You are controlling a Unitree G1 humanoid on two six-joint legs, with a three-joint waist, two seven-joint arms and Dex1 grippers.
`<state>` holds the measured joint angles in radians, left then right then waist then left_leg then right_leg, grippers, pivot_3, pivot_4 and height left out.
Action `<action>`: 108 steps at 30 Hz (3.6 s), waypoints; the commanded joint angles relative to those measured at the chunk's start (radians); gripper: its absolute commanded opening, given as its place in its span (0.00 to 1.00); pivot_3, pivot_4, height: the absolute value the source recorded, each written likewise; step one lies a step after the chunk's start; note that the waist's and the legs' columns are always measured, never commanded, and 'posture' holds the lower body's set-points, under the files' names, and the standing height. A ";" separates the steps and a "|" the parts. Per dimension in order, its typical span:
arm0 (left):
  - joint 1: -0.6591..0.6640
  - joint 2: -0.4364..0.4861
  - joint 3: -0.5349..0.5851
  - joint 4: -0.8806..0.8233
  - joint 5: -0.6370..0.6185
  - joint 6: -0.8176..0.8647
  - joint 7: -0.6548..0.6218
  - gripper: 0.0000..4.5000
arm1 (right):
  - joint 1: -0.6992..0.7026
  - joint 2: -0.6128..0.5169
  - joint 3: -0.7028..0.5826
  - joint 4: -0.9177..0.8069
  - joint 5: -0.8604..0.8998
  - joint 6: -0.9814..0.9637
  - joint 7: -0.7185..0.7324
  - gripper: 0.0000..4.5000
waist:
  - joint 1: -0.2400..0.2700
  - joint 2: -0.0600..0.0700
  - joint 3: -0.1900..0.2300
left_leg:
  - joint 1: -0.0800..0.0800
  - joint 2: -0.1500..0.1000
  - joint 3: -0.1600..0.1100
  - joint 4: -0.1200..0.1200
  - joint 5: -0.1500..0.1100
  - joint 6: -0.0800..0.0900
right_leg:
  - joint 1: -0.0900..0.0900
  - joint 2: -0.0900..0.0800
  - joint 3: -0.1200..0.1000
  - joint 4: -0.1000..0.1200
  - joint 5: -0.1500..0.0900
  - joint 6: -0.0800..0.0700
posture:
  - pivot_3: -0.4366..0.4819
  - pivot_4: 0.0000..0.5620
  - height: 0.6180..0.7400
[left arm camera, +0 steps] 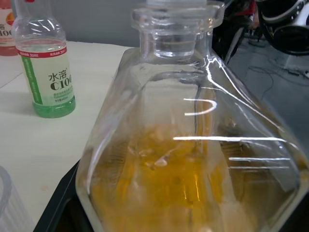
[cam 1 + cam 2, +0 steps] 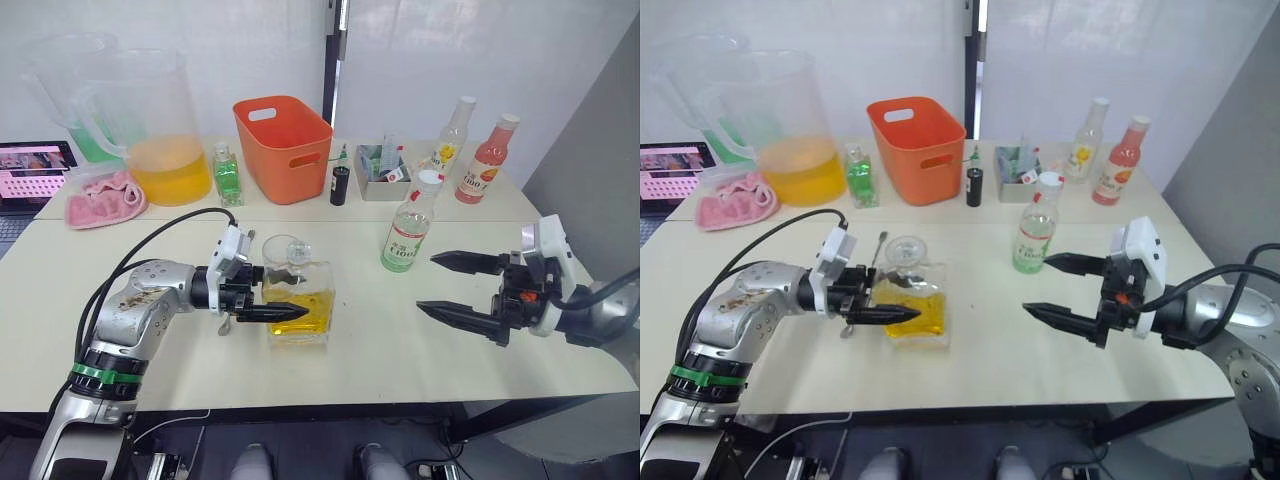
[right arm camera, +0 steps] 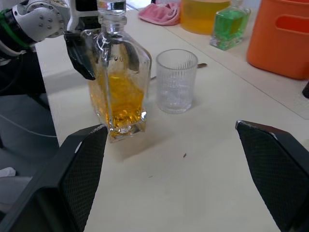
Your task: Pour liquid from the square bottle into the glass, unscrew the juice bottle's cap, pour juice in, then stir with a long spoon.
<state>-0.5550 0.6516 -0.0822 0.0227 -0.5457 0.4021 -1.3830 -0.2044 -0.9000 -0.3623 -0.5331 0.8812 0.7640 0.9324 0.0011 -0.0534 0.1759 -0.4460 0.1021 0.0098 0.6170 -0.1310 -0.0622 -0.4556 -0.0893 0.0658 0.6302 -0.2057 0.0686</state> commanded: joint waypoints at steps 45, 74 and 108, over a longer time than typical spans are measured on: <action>0.021 -0.032 0.003 -0.034 0.022 -0.040 -0.026 0.63 | -0.047 -0.006 0.014 -0.024 0.057 -0.035 -0.076 1.00 | 0.002 0.000 0.000 | 0.000 0.000 -0.001 0.008 -0.002 0.003 | 0.004 0.000 0.000 0.000 -0.002 -0.003 | 0.48 0.27 0.69; 0.072 0.008 0.012 -0.083 0.053 -0.067 0.027 0.99 | -0.147 0.027 0.107 -0.006 0.040 -0.033 -0.082 1.00 | 0.007 0.000 0.000 | 0.000 0.000 -0.001 0.008 -0.002 0.003 | 0.005 0.000 0.000 0.000 -0.002 -0.003 | 0.48 0.27 0.69; 0.081 -0.052 -0.007 -0.083 0.039 -0.086 0.042 0.62 | -0.460 0.352 0.588 0.056 -0.200 0.024 -0.257 1.00 | 0.008 0.001 0.000 | -0.001 0.000 -0.001 0.009 -0.002 0.003 | 0.004 0.000 0.000 0.001 -0.002 -0.003 | 0.48 0.27 0.69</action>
<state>-0.4713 0.6082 -0.0855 -0.0263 -0.4942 0.3141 -1.3442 -0.6480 -0.5558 0.2265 -0.4749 0.7055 0.8173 0.6664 0.0091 -0.0523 0.1755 -0.4465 0.1022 0.0087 0.6257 -0.1330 -0.0590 -0.4512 -0.0890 0.0657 0.6308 -0.2074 0.0657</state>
